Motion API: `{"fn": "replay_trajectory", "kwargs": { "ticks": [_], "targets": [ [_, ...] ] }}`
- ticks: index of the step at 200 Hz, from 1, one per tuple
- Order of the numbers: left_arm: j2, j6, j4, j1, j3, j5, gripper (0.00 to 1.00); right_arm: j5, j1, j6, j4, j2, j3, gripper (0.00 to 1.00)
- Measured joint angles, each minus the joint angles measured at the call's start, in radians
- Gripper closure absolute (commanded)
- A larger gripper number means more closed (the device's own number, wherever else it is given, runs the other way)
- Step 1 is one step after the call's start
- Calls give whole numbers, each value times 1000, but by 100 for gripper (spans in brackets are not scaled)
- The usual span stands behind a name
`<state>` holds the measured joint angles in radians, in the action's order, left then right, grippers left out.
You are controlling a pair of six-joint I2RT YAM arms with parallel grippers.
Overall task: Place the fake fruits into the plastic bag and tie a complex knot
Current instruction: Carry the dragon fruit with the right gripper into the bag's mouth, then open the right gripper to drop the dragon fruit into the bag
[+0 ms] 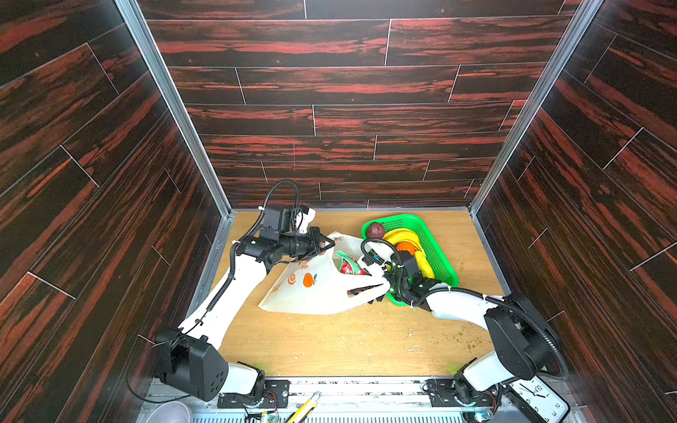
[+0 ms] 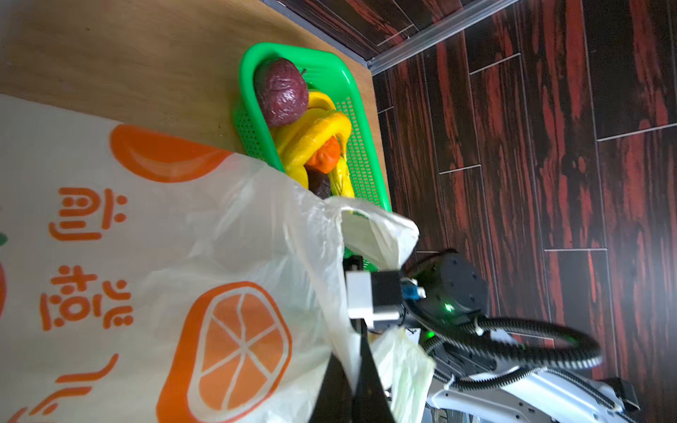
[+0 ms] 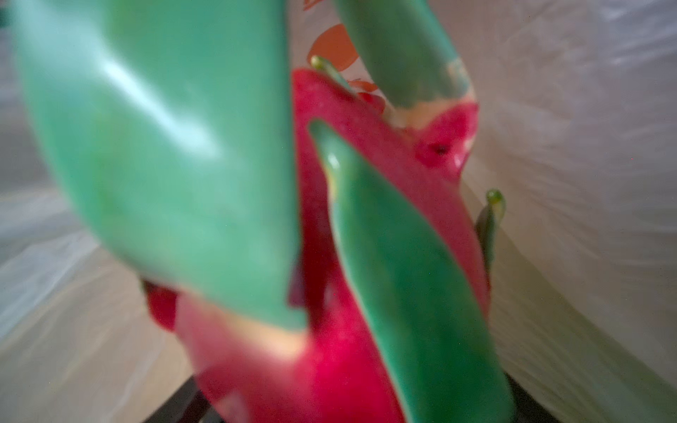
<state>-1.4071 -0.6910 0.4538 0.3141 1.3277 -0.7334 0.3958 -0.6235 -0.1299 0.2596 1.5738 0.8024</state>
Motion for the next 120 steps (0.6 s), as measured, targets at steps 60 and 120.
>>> {"fn": "replay_trajectory", "kwargs": {
  "ticks": [60, 120],
  "targets": [
    [2, -32, -67, 40, -2, -19, 100, -22, 0, 37, -96, 12, 74, 52],
    [0, -43, -101, 81, -3, -14, 100, -26, 0, 99, -129, 28, 135, 28]
  ]
}}
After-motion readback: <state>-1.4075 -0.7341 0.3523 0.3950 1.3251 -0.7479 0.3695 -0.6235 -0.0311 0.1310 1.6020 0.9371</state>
